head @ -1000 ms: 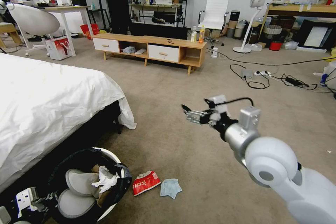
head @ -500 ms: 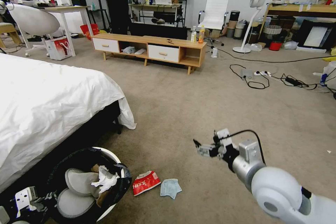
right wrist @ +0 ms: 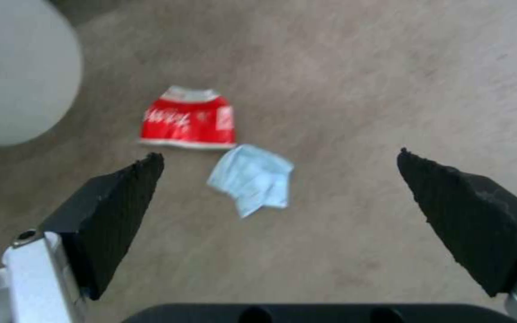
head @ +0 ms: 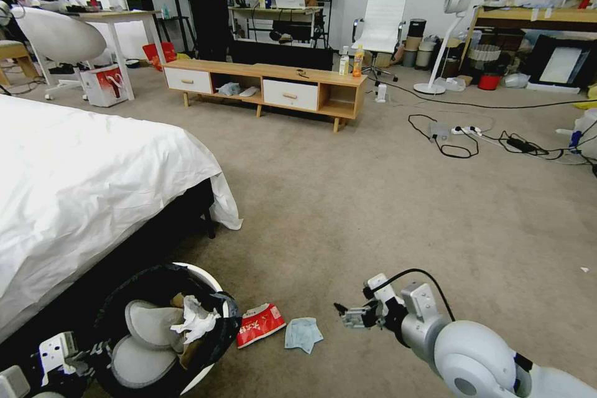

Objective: Pick up the trash bin and place the garbage on the floor into it.

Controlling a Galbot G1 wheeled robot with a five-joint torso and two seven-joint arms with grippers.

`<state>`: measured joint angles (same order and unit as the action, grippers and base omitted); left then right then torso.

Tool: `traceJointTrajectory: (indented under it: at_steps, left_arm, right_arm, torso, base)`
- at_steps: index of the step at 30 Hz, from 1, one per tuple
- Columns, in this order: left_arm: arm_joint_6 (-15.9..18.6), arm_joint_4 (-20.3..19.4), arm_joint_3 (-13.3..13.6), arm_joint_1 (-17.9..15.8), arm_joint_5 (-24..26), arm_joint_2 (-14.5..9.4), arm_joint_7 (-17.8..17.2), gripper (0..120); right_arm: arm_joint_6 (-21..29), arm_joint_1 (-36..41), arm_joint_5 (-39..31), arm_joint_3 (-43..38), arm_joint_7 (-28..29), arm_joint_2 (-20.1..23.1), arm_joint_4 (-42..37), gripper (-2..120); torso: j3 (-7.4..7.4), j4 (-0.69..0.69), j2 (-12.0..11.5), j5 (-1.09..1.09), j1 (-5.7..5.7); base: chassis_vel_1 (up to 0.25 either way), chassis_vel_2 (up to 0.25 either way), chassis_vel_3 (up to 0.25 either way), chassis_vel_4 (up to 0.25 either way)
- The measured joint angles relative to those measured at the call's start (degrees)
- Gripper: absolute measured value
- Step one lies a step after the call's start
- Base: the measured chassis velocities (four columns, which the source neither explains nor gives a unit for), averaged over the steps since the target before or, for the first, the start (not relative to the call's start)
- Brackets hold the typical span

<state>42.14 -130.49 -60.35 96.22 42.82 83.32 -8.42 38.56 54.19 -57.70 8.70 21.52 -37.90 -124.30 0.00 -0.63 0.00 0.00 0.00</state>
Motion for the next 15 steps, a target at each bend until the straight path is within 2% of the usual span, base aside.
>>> traceJointTrajectory:
  at_steps: [5, 15]
  left_arm:
    - [0.0, 0.0, 0.3, 0.0, -0.6, 0.4, 0.1, 2]
    - [0.0, 0.1, 0.7, 0.1, -1.7, 1.0, 0.8, 2]
  right_arm:
    - [3.5, -1.7, -2.6, 1.8, 0.4, -1.8, 0.6, 100]
    - [3.8, -4.5, -2.2, 4.7, 0.0, -5.3, 6.4, 100]
  torso:
    - [0.0, 0.0, 0.0, 0.0, 0.0]
    - [0.0, 0.0, 0.0, 0.0, 0.0]
  base:
    - [0.0, 0.0, 0.0, 0.0]
    - [0.0, 0.0, 0.0, 0.0]
